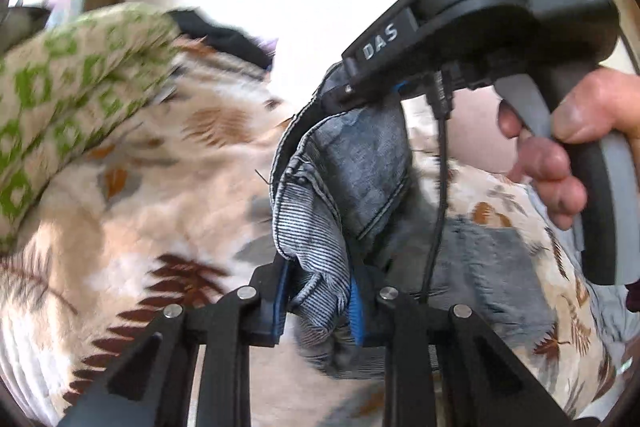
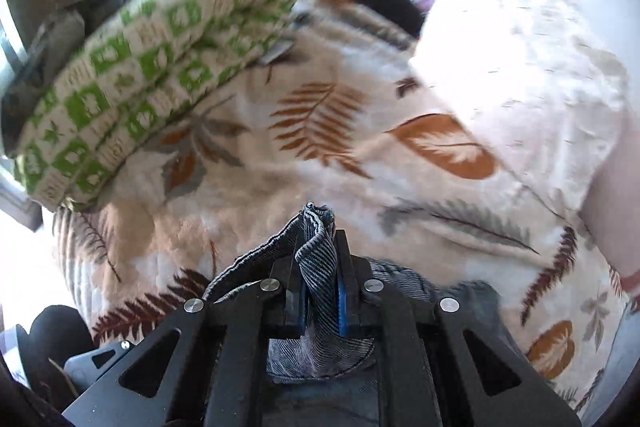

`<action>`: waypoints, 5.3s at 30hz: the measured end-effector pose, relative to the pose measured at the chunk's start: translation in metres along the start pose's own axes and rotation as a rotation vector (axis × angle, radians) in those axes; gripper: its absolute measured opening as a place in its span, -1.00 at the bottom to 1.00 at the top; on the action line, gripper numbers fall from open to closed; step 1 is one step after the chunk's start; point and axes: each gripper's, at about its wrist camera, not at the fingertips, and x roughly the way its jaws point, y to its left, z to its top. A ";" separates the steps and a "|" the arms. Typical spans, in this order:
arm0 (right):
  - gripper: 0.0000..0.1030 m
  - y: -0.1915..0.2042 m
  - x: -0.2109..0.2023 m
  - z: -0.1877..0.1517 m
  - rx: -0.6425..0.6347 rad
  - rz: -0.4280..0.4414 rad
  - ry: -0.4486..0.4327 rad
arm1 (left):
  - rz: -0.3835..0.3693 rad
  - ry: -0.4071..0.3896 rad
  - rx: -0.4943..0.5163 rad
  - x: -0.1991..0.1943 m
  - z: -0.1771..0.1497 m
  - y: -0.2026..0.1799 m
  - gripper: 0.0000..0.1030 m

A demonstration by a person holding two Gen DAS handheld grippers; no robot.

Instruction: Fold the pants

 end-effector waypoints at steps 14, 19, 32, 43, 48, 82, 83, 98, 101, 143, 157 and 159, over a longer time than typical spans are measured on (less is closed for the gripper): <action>-0.82 -0.179 -0.083 -0.108 0.262 -0.070 -0.139 | -0.278 0.047 0.218 0.036 0.018 -0.173 -0.50; -0.82 -0.244 -0.081 -0.159 0.385 -0.060 -0.159 | -0.305 0.126 0.268 0.073 0.000 -0.227 -0.50; -0.74 -0.325 -0.045 -0.257 0.642 0.000 -0.135 | -0.330 0.209 0.476 0.109 -0.045 -0.280 -0.29; -0.32 -0.304 -0.149 -0.293 0.705 -0.074 -0.293 | -0.339 -0.067 0.758 -0.024 -0.036 -0.223 0.47; 0.14 -0.254 -0.178 -0.285 0.657 -0.126 -0.388 | -0.139 -0.022 0.645 0.005 0.009 -0.169 0.51; 0.29 -0.224 -0.046 -0.281 0.773 -0.116 -0.206 | -0.063 0.242 0.443 0.132 0.013 -0.150 0.77; 0.30 -0.220 -0.057 -0.286 0.773 -0.117 -0.227 | -0.061 0.224 0.450 0.123 0.015 -0.151 0.77; 0.32 -0.167 -0.065 -0.320 0.640 -0.188 -0.169 | 0.013 0.144 0.686 0.087 -0.038 -0.163 0.79; 0.32 -0.168 -0.059 -0.322 0.638 -0.181 -0.160 | 0.019 0.140 0.653 0.089 -0.040 -0.160 0.85; 0.71 -0.247 -0.097 -0.270 0.876 0.073 -0.457 | 0.060 0.019 0.482 0.108 0.066 -0.139 1.00; 0.71 -0.282 -0.070 -0.259 0.989 0.310 -0.555 | 0.168 0.091 0.522 0.182 0.076 -0.164 1.00; 0.71 -0.282 -0.071 -0.260 0.994 0.297 -0.551 | 0.189 0.099 0.531 0.189 0.073 -0.165 1.00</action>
